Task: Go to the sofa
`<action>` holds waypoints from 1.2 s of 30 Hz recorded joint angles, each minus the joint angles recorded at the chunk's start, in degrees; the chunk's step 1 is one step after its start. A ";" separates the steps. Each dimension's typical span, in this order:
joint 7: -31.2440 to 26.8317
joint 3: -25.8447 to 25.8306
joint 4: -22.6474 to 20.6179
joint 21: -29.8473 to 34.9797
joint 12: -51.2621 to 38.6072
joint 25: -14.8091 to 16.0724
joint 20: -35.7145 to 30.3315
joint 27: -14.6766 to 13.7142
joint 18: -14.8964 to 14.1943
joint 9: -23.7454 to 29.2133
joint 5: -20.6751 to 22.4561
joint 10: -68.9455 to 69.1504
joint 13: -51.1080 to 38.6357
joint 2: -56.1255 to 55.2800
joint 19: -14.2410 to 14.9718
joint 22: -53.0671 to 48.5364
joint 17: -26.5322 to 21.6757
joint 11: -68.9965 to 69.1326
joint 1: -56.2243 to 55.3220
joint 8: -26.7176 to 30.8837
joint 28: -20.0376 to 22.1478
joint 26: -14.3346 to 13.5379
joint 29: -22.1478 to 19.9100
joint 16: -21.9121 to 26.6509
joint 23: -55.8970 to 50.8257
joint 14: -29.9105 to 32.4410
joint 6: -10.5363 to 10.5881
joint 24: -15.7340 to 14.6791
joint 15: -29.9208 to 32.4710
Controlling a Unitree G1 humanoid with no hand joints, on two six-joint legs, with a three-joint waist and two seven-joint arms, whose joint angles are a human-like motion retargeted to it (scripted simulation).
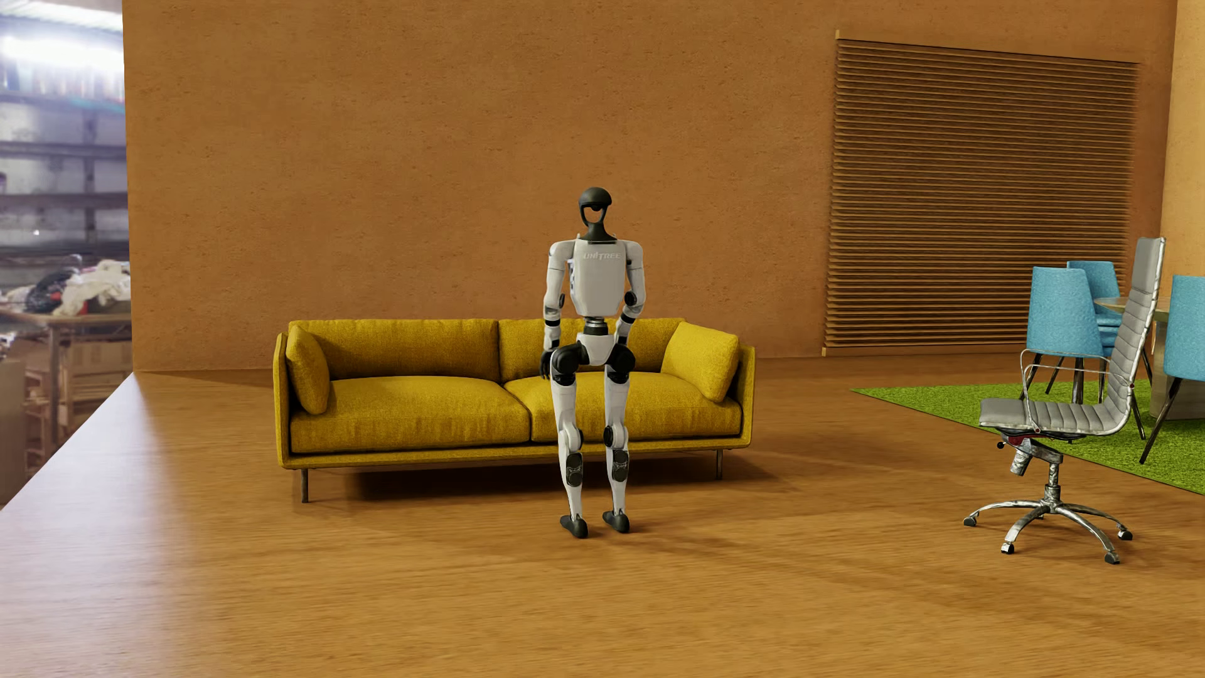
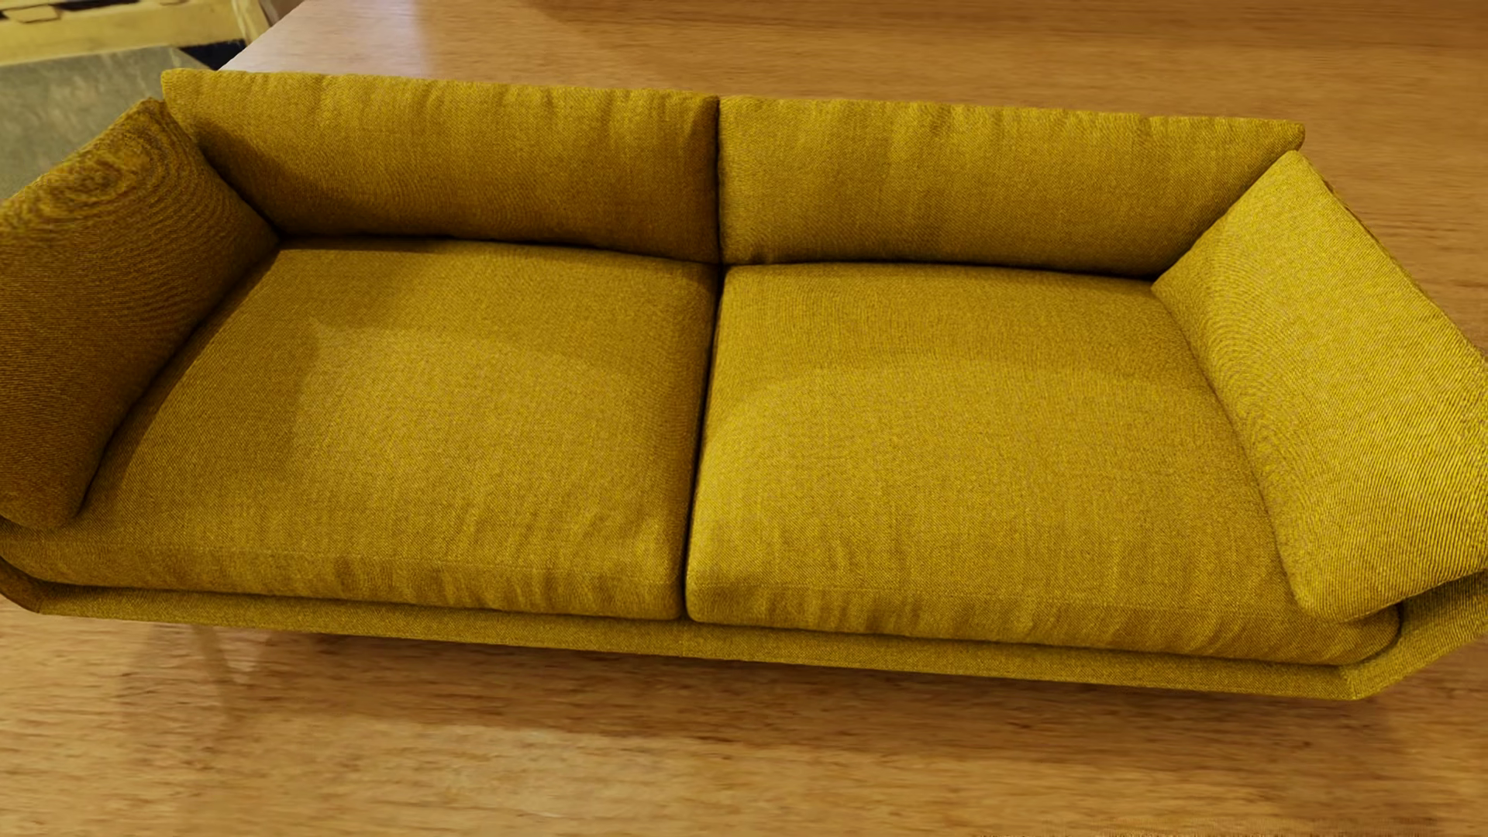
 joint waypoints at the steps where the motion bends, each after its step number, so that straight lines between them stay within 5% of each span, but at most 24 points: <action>1: 0.05 0.00 0.03 -0.32 0.13 0.02 0.31 -0.14 -0.01 -0.01 0.04 0.00 0.03 0.01 -0.03 -0.12 0.01 0.01 0.03 0.04 -0.01 0.13 0.22 -0.23 0.00 -0.02 0.01 -0.15 -0.01; 10: -0.21 0.05 0.01 -1.94 0.39 -0.87 0.43 -0.86 -0.06 0.48 0.00 0.41 0.54 0.32 -0.55 -0.06 0.19 0.37 0.18 -0.28 0.22 0.04 1.28 -1.47 -0.48 -0.14 -0.09 0.82 -0.36; 16: -0.33 0.01 0.03 -1.70 -0.11 -4.14 0.17 -5.25 -0.22 1.07 0.05 0.31 -0.84 0.28 -0.69 -0.18 -0.86 0.00 -0.01 -0.33 -0.31 0.67 6.90 -1.71 0.33 0.03 -0.10 0.84 -0.35; 22: -0.48 -0.05 0.30 -4.07 -0.28 -4.89 -0.28 -2.48 -0.48 1.07 0.32 0.16 0.42 0.24 -0.66 -0.05 0.65 -1.02 -0.50 -0.49 -0.26 0.16 2.58 -1.31 -0.21 0.27 -0.07 0.87 0.02; 36: 0.48 -0.25 0.86 -3.25 -0.51 -4.40 -1.69 -2.62 -0.74 0.84 0.91 0.43 0.79 0.30 -0.79 0.28 0.11 -1.42 -0.54 0.29 -0.46 -0.49 2.73 -0.62 0.22 -0.03 -0.01 0.58 0.45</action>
